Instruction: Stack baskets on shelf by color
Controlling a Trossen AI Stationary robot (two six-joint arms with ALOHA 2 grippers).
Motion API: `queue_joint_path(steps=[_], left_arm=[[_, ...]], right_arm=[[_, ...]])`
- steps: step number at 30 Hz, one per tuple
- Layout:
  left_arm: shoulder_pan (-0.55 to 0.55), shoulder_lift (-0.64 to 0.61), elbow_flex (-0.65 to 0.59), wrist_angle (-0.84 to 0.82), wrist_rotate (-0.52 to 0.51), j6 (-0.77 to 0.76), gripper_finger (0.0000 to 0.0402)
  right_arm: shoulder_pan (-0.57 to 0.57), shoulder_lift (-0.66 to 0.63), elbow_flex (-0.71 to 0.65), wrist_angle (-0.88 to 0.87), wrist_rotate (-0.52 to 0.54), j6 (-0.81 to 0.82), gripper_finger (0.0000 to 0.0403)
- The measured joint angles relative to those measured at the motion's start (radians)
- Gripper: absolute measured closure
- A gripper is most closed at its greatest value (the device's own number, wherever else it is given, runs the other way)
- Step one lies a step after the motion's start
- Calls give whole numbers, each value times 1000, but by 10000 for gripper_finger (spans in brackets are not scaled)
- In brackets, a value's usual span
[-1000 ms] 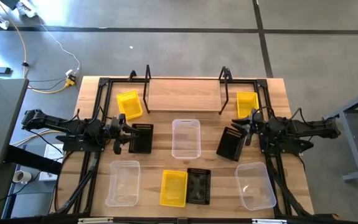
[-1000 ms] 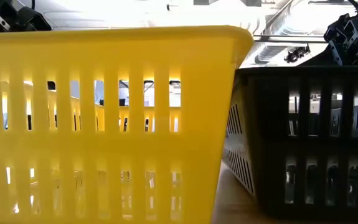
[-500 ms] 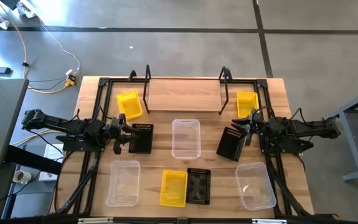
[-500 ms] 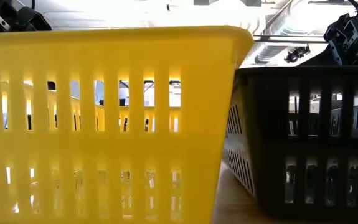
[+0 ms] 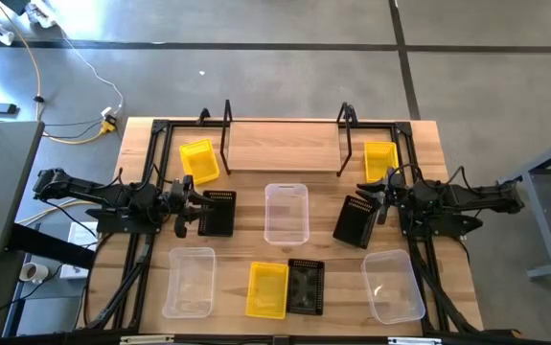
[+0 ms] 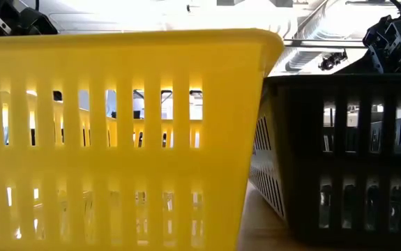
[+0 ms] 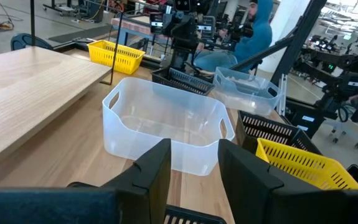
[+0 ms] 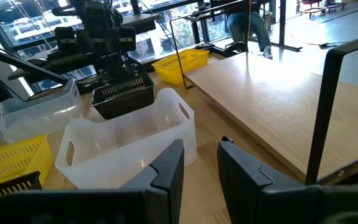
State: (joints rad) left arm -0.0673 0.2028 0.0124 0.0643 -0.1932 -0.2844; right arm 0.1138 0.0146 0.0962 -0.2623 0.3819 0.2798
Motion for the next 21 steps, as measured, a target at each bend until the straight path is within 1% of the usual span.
queue_joint_path(steps=[12,21], left_arm=[[0,0,0,0,0,0,277],[0,0,0,0,0,0,277]], right_arm=[[0,0,0,0,0,4,318],[0,0,-1,22,-13,122,318]])
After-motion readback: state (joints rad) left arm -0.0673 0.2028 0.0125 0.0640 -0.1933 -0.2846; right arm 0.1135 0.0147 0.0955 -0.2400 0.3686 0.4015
